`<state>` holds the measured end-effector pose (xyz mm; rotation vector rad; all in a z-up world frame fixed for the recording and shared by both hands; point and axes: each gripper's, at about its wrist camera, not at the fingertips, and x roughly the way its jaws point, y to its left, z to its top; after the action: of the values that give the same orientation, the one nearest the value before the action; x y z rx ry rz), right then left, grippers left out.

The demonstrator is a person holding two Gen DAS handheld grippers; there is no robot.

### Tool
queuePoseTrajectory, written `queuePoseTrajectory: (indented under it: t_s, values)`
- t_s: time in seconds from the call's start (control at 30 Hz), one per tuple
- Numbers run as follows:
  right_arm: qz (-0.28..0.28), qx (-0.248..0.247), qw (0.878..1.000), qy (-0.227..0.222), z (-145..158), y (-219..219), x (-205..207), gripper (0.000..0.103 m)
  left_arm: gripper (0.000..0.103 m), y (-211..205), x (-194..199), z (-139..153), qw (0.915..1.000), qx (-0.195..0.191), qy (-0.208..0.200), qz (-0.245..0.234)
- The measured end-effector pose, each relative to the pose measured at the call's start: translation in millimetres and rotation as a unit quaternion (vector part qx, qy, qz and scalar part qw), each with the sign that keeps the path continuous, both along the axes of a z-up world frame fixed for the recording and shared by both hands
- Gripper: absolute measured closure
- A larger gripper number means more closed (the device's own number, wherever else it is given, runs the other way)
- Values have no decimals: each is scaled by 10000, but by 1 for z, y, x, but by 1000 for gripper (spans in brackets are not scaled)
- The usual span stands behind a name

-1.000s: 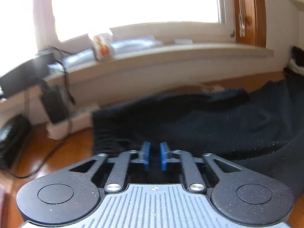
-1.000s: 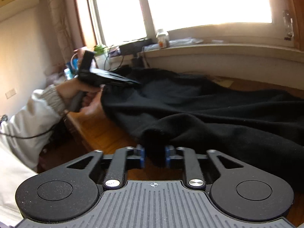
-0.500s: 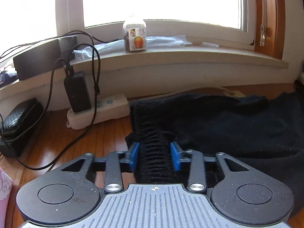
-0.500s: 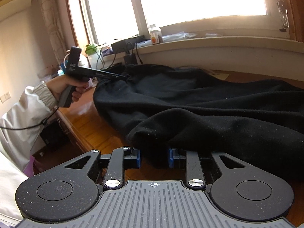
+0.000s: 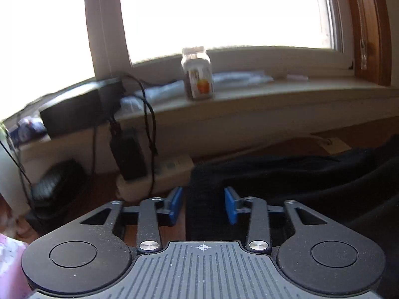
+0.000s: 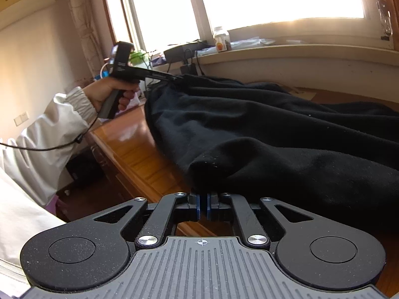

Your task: Fold clothes

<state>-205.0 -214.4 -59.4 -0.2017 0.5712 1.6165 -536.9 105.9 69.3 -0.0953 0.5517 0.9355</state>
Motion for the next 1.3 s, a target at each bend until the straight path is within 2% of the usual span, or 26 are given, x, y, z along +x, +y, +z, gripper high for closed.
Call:
queuePoseTrajectory:
  t_s: [0.13,0.27,0.4,0.43,0.5,0.6,0.67,0.7,0.73,0.77,0.8,0.9,0.93,1.03,1.07,1.13,1.17,1.23,1.3]
  values:
    - [-83,16,9999,-113,2,1,0,91,39,-17,15,19,9985,393,91,-378]
    - [-205,75,9997,-82,2,-1,3,87,36,-31,59,25,9909,373,304,-1259]
    - [-261,111,9995,-105,3,-2,1,80,37,-32,118,9,9737,-6,632,-2190]
    - [-272,115,9995,-117,4,-2,0,79,43,-31,133,3,9678,-149,718,-2409]
    - [-306,134,9993,-157,6,-2,-2,76,50,-28,156,-7,9615,-336,874,-2583]
    - [-284,190,9993,-158,9,-2,-4,75,53,-24,175,-14,9585,-385,960,-2655]
    - [-273,221,9993,-149,8,-1,-3,75,62,-21,181,-17,9558,-497,987,-2726]
    - [-270,241,9993,-136,7,-1,-2,75,74,-19,182,-19,9549,-566,1001,-2736]
    - [-267,261,9992,-124,6,0,-1,75,91,-17,183,-21,9541,-634,1014,-2747]
    - [-264,282,9992,-112,5,0,-1,88,94,-15,184,-22,9535,-694,1023,-2748]
    - [-211,287,9993,-82,5,-1,-1,99,98,-14,184,-20,9599,-571,945,-2576]
    - [20,283,9996,33,3,-5,-5,99,99,-8,182,-11,9770,-209,618,-2029]
    - [84,272,9996,27,3,-7,-7,99,99,-6,181,-7,9805,-119,503,-1896]
    - [200,230,9995,30,2,-13,-10,99,101,-1,182,-2,9870,116,557,-1504]
    - [182,221,9996,54,2,-15,-9,99,99,1,182,-3,9871,57,569,-1495]
    - [111,189,9997,85,0,-18,-9,98,84,3,175,-3,9861,-152,562,-1554]
    - [82,176,9998,104,0,-19,-8,94,78,-1,169,-3,9857,-105,590,-1572]
    - [19,204,9997,131,0,-20,-8,92,57,-8,154,-2,9844,27,664,-1631]
    - [-38,247,9997,84,1,-21,-10,77,54,-16,133,0,9824,125,804,-1683]
